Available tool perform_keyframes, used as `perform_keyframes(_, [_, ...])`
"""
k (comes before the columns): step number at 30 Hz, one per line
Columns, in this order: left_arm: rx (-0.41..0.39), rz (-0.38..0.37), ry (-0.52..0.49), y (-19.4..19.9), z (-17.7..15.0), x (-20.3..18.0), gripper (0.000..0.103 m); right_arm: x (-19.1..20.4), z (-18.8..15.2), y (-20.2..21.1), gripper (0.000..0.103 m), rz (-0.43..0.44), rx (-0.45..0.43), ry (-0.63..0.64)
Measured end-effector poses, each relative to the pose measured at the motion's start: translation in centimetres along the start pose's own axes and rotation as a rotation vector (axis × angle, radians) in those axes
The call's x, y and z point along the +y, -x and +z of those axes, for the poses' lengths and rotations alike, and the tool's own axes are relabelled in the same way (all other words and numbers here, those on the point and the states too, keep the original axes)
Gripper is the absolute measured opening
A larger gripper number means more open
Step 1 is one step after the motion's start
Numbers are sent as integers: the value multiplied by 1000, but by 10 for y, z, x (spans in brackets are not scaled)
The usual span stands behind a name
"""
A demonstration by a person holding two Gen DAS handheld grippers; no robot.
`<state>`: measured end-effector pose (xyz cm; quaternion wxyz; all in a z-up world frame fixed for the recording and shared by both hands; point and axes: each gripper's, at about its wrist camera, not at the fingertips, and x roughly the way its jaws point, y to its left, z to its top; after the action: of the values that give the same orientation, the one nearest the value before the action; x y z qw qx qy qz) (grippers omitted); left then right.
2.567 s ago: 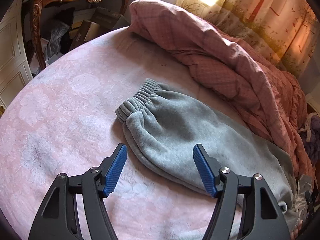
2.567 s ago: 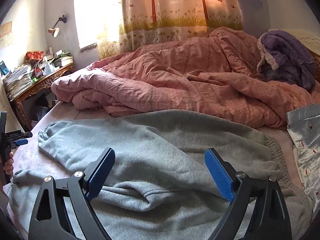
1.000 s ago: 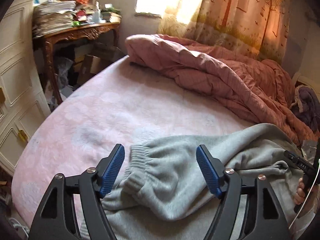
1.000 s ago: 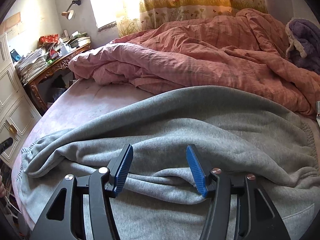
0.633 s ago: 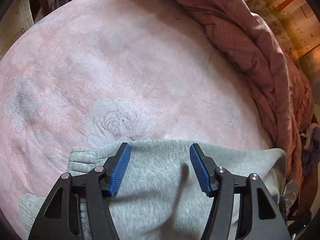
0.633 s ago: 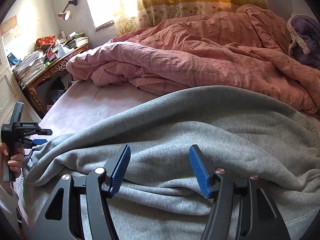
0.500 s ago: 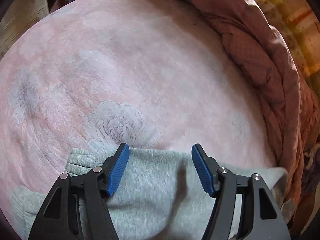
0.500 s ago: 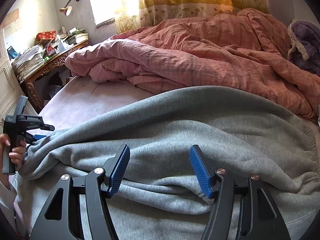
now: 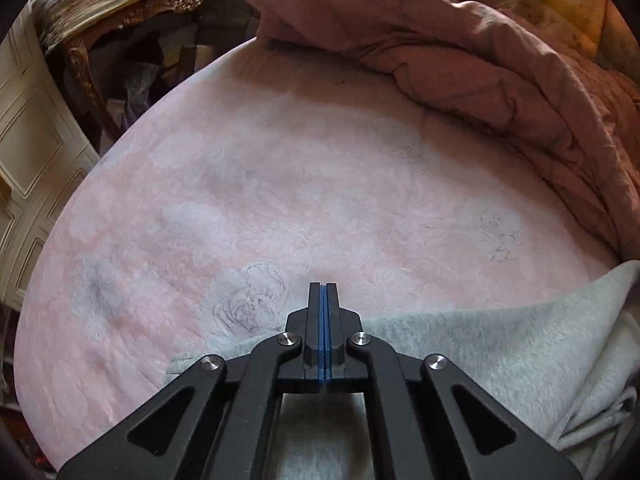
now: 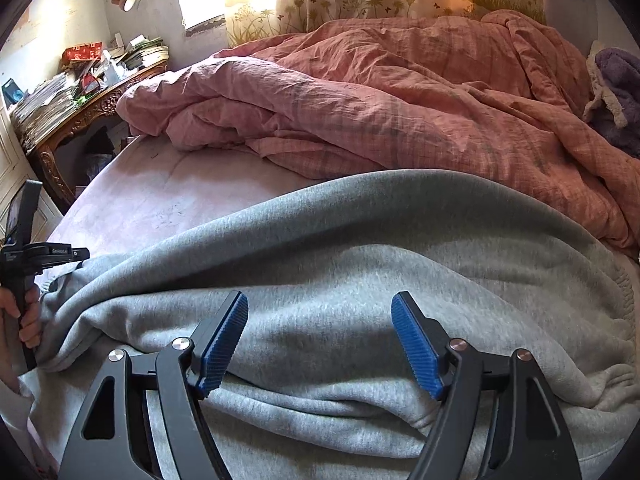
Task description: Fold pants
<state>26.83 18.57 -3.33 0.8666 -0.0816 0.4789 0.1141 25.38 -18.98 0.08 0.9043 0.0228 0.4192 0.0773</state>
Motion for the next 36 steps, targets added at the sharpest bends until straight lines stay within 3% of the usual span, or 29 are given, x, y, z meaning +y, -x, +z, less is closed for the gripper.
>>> perform_keyframes(6, [-139, -74, -11, 51, 10, 18, 0, 8, 7, 2, 76, 12, -29, -23])
perform_keyframes(8, [-142, -121, -41, 63, 13, 12, 0, 8, 4, 1, 76, 21, -20, -22])
perform_keyframes(11, [-33, -205, -85, 55, 15, 1, 2, 9, 1, 2, 76, 3, -11, -7])
perform_keyframes(16, [96, -275, -355, 27, 8, -40, 31, 9, -1, 12, 76, 29, -28, 18])
perform_keyframes(19, [144, -334, -428, 9, 11, -44, 47, 10, -6, 15, 76, 32, -32, 70])
perform_keyframes(22, [157, -293, -495, -9, 12, -44, 49, 9, -12, 11, 76, 44, -23, 108])
perform_keyframes(24, [235, -400, -507, -19, 8, -41, 49, 8, -15, 5, 76, 60, -9, 127])
perform_keyframes(26, [245, -428, -564, -19, -1, -43, 52, 7, -17, -2, 76, 60, 4, 136])
perform_keyframes(28, [230, -408, -604, -19, -7, -46, 52, 5, -18, -8, 76, 64, 11, 129])
perform_keyframes(32, [196, -418, -580, -12, -9, -41, 14, 3, -16, -15, 76, 61, 15, 116])
perform_keyframes(36, [126, -394, -571, 10, -9, -34, 12, 4, -15, -11, 76, 38, 7, 131])
